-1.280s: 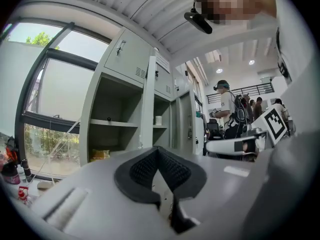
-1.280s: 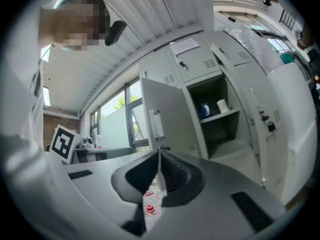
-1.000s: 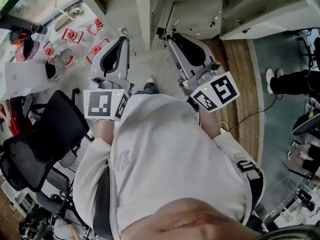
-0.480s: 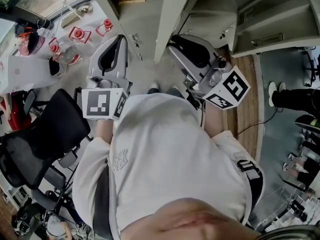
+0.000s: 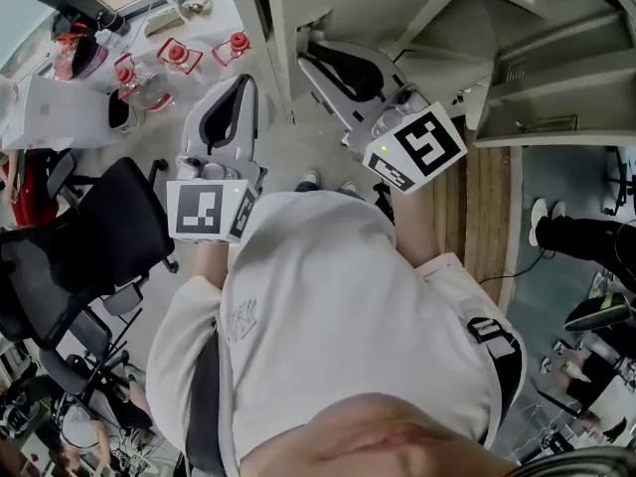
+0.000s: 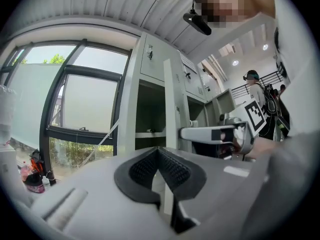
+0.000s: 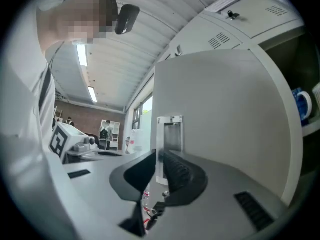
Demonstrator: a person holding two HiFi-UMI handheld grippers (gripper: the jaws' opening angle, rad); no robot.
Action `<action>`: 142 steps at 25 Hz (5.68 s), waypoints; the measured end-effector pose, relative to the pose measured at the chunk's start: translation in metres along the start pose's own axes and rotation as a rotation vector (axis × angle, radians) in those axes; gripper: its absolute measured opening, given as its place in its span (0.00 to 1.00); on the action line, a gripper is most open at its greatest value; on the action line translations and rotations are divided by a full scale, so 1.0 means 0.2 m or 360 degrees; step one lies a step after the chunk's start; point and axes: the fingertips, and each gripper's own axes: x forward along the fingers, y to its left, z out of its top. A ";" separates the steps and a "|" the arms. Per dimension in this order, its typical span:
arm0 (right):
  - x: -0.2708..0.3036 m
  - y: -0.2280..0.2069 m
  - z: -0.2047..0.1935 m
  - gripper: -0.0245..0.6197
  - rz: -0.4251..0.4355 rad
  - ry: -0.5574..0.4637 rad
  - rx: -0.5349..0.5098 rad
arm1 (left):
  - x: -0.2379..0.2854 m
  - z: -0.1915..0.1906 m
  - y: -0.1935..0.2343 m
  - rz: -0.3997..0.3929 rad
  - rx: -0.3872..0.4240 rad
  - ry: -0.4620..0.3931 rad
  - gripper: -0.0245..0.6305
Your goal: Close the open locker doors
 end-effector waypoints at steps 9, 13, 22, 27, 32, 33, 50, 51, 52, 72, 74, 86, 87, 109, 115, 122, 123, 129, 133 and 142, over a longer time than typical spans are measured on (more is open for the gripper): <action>0.34 -0.22 -0.03 0.11 -0.0106 -0.0061 0.0105 | -0.07 -0.01 0.12 0.0109 -0.0014 0.0003 0.04; 0.45 -0.30 -0.04 0.11 -0.0186 -0.0049 0.0069 | -0.10 -0.01 0.19 0.0150 -0.0014 0.0003 0.04; 0.52 -0.38 -0.05 0.08 -0.0289 -0.0010 0.0015 | -0.12 0.01 0.27 0.0205 -0.0012 -0.0009 0.04; 0.52 -0.39 -0.06 0.08 -0.0338 0.0028 -0.0014 | -0.12 0.00 0.25 0.0201 -0.0010 -0.0009 0.04; 0.49 -0.40 -0.06 0.08 -0.0491 0.0089 -0.0081 | -0.13 0.02 0.23 0.0191 -0.0016 -0.0008 0.04; 0.47 -0.41 -0.06 0.08 -0.0503 0.0090 -0.0077 | -0.13 0.02 0.22 0.0186 -0.0017 -0.0009 0.04; -0.93 -0.35 0.15 0.08 -0.0971 -0.0163 -0.0029 | 0.35 0.12 -0.75 -0.0632 -0.0059 -0.0097 0.04; -1.03 -0.36 0.15 0.08 -0.1036 -0.0156 -0.0032 | 0.38 0.13 -0.85 -0.0702 -0.0065 -0.0099 0.04; -1.12 -0.38 0.15 0.08 -0.1093 -0.0147 -0.0033 | 0.41 0.13 -0.94 -0.0762 -0.0070 -0.0100 0.04; -1.87 -0.78 0.12 0.07 -0.1321 -0.0059 -0.0061 | 0.57 0.14 -1.60 -0.0938 -0.0071 -0.0097 0.04; -1.84 -0.79 0.13 0.07 -0.1246 -0.0082 -0.0038 | 0.58 0.14 -1.60 -0.0912 -0.0067 -0.0094 0.04; -1.52 -0.78 0.16 0.08 -0.0707 -0.0278 0.0117 | 0.66 0.14 -1.40 -0.0751 -0.0047 -0.0081 0.04; -1.48 -0.79 0.16 0.08 -0.0674 -0.0278 0.0129 | 0.66 0.14 -1.37 -0.0735 -0.0046 -0.0081 0.04; -0.71 -1.09 0.09 0.08 -0.0486 -0.0106 0.0015 | 0.65 0.14 -0.65 -0.0287 -0.0026 -0.0071 0.04; -0.64 -1.17 0.08 0.08 -0.0661 -0.0041 -0.0047 | 0.63 0.13 -0.57 -0.0241 -0.0029 -0.0062 0.04; -0.62 -1.19 0.07 0.08 -0.0839 0.0055 -0.0156 | 0.60 0.13 -0.52 -0.0217 -0.0031 -0.0064 0.04; -0.62 -1.19 0.07 0.08 -0.0870 0.0075 -0.0176 | 0.59 0.13 -0.52 -0.0222 -0.0031 -0.0067 0.04; -0.65 -1.16 0.09 0.08 -0.1034 0.0160 -0.0273 | 0.54 0.14 -0.56 -0.0268 -0.0040 -0.0080 0.04; -0.74 -1.03 0.15 0.08 -0.1055 0.0055 -0.0236 | 0.51 0.13 -0.58 -0.0321 -0.0060 -0.0079 0.04; -0.95 -0.53 0.09 0.07 -0.1055 -0.0074 -0.0018 | 0.41 0.11 -0.68 -0.0555 -0.0082 -0.0059 0.04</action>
